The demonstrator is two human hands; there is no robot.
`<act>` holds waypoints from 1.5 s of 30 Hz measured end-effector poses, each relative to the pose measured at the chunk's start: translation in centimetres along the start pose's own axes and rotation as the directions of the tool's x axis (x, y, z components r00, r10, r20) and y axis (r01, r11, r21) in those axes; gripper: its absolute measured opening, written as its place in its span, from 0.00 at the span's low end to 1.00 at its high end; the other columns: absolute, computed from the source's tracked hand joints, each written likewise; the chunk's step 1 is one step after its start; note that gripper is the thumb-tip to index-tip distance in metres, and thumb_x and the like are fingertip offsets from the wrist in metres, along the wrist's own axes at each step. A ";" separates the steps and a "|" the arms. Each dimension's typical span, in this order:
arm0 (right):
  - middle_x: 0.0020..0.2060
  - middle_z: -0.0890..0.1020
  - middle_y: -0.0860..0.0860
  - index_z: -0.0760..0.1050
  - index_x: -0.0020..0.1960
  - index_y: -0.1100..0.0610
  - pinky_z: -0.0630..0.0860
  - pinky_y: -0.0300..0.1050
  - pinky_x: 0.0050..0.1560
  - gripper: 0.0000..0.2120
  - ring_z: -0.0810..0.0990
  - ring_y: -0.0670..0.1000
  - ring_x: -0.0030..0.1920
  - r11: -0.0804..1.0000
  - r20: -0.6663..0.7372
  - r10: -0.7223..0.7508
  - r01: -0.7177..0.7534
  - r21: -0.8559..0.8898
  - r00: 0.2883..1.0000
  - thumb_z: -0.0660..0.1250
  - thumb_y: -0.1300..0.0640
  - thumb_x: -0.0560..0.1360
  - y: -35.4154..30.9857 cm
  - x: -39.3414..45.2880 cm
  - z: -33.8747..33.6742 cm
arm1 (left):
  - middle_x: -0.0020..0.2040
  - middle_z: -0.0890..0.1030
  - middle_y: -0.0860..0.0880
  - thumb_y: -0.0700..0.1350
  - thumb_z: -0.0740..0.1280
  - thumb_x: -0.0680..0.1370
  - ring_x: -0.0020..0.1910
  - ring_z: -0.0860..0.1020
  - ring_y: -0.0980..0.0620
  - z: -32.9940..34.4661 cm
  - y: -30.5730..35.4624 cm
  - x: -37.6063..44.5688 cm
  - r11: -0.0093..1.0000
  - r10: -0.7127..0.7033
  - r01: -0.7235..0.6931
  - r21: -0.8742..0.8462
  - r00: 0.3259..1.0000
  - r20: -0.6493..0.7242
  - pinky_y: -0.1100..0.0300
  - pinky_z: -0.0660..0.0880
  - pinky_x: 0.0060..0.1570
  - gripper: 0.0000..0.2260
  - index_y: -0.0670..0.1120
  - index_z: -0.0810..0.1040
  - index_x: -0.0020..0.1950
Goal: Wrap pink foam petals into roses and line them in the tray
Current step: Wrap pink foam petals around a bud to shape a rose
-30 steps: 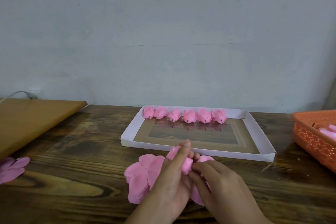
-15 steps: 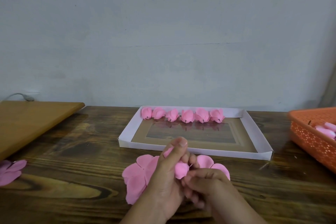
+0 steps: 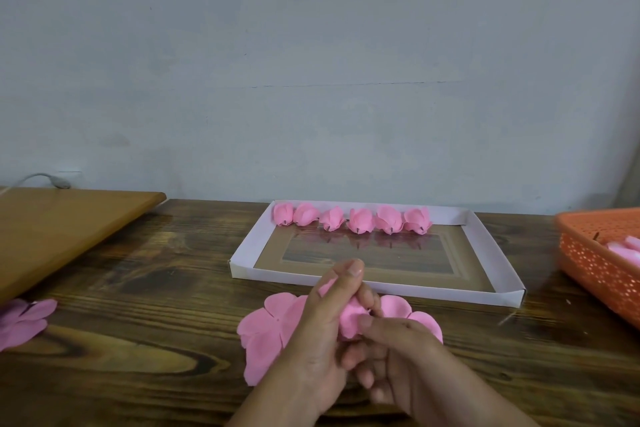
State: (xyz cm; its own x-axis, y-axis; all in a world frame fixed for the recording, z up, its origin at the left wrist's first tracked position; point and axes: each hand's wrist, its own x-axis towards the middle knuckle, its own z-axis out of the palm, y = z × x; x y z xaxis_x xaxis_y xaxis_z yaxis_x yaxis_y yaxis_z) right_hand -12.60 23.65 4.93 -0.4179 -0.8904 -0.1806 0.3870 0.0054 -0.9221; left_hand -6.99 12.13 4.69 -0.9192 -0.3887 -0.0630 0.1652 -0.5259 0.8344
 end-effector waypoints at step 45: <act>0.32 0.85 0.57 0.79 0.39 0.63 0.77 0.39 0.33 0.07 0.84 0.52 0.33 0.865 -0.388 -0.464 0.312 -0.394 0.796 0.76 0.68 0.69 2.5 1.0 0.1 | 0.31 0.76 0.48 0.52 0.77 0.63 0.29 0.77 0.50 0.6 -1.6 0.5 0.988 0.120 -0.134 -0.074 0.979 -0.166 0.53 0.79 0.35 0.15 0.50 0.82 0.47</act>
State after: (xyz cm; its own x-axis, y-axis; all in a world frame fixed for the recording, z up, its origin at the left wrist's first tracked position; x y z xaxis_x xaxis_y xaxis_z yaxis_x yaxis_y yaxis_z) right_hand -12.00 22.72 2.49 -0.8315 -0.5346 0.1512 -0.1196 -0.0935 -0.9884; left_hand -7.93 13.19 3.63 -0.8206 -0.5691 -0.0523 0.3127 -0.5238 0.7924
